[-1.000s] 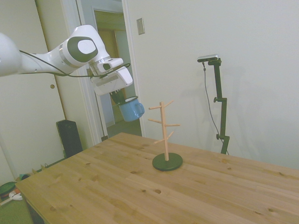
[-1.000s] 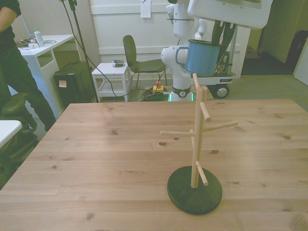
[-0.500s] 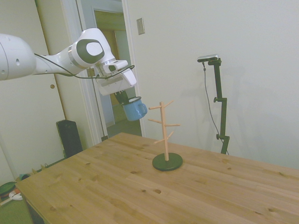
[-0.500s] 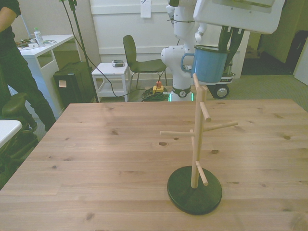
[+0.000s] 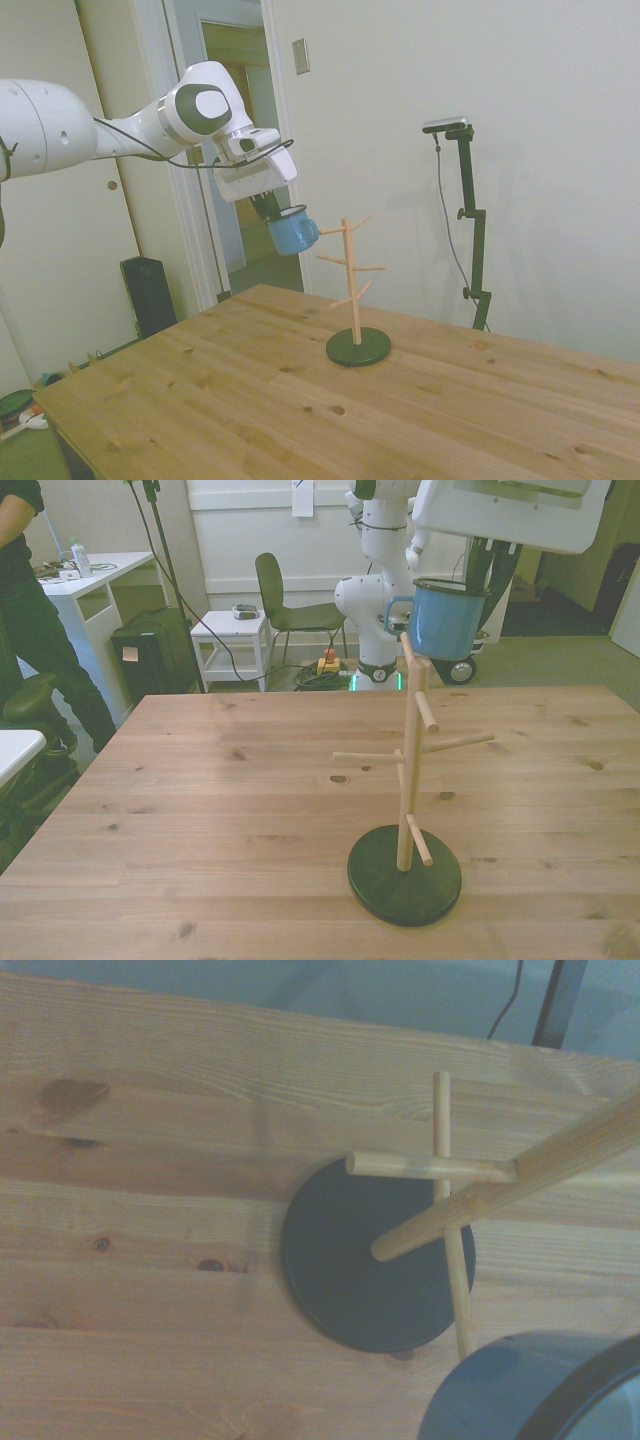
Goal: Hang the mug
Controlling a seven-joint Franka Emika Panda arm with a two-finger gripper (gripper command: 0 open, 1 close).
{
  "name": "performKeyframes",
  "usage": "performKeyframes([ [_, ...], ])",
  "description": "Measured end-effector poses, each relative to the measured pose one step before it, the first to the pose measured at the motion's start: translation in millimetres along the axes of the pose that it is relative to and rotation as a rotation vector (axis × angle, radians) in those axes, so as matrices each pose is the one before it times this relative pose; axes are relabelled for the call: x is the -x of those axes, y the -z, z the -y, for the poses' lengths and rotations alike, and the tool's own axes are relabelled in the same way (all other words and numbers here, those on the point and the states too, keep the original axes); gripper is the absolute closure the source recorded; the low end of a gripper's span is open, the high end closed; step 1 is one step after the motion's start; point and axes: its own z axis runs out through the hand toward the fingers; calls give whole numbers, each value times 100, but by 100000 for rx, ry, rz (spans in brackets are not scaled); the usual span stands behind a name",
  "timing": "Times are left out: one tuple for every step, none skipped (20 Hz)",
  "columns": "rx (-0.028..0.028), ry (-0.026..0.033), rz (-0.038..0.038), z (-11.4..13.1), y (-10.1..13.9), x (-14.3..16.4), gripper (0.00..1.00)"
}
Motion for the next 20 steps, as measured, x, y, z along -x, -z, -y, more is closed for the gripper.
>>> performKeyframes([
  [171,47,216,260,-179,-120,100],
  [145,140,226,310,-174,-70,100],
  [-45,110,78,318,-166,-79,100],
  [-19,134,76,312,-122,-59,100],
  [111,125,79,274,-66,2,100],
  [324,113,-59,244,13,-11,100],
  [340,149,-280,254,13,48,100],
  [70,-28,-288,233,72,21,100],
  [186,-20,-23,197,56,22,100],
  [122,-159,47,88,149,-67,100],
  [60,-231,27,25,130,-142,100],
  [134,-363,24,-33,128,-193,100],
  [183,-406,40,-48,83,-223,100],
  [-4,-390,-97,-3,73,-234,100],
  [280,-293,151,37,-64,-195,100],
  [167,-258,64,66,-109,-192,100],
  [133,-223,50,115,-179,-200,100],
  [134,-136,73,138,-232,-161,100],
  [40,-141,5,155,-224,-174,100],
  [65,-58,66,171,-242,-129,100],
])
